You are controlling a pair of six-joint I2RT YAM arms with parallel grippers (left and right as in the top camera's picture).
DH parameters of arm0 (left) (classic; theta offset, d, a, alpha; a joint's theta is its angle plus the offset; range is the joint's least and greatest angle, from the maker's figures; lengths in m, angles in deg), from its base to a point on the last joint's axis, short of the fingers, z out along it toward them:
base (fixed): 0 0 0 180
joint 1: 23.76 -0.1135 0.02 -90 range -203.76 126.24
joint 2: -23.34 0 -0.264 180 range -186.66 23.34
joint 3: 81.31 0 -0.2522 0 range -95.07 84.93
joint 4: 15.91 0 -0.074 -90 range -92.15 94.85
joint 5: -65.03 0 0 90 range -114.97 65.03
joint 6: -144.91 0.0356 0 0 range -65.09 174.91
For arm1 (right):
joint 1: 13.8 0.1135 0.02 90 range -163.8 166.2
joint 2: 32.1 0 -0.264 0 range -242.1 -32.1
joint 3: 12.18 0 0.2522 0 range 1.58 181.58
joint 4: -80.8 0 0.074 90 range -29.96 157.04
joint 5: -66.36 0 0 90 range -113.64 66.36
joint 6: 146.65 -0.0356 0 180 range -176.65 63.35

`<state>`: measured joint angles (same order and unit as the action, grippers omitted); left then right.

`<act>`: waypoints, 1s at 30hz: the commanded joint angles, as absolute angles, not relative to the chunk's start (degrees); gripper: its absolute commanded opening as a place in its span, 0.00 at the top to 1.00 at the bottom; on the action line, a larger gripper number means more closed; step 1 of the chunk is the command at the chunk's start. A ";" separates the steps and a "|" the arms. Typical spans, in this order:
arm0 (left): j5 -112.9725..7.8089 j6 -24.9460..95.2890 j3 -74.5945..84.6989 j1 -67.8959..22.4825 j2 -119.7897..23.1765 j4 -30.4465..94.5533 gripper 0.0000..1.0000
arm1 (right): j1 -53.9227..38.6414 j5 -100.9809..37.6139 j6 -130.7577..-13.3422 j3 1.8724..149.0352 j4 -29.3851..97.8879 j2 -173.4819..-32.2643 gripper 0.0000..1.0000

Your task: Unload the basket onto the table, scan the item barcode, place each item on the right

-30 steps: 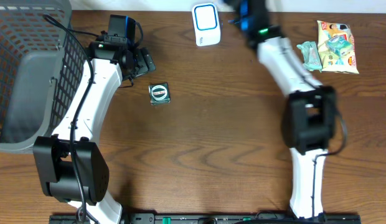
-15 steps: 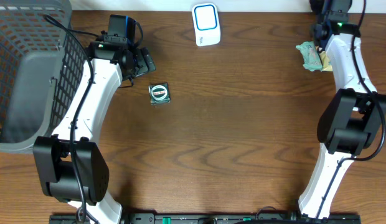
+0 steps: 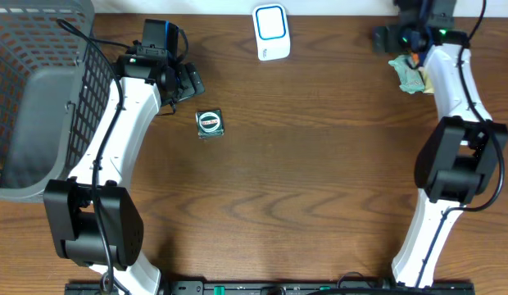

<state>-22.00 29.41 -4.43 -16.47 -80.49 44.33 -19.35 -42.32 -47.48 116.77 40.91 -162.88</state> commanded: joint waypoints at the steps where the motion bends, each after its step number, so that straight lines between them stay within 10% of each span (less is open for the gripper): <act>1: -21.48 29.28 -4.87 -16.44 -80.75 44.52 0.02 | -15.48 -72.74 -65.49 116.86 47.33 -161.59 0.01; 9: -21.48 29.30 -4.87 -16.44 -80.75 44.52 0.02 | -2.14 -71.89 -62.74 116.82 36.80 -162.14 0.01; 18: -21.48 29.30 -4.87 -16.44 -80.75 44.52 0.02 | 12.02 -37.55 -64.53 116.16 28.95 -162.51 0.01; 30: -21.48 29.30 -4.87 -16.44 -80.75 44.52 0.02 | 4.68 -15.80 -74.39 116.18 16.45 -159.36 0.01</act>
<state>-21.98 29.41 -4.43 -16.47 -80.49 44.30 8.89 -24.70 -72.03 116.49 18.72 -162.64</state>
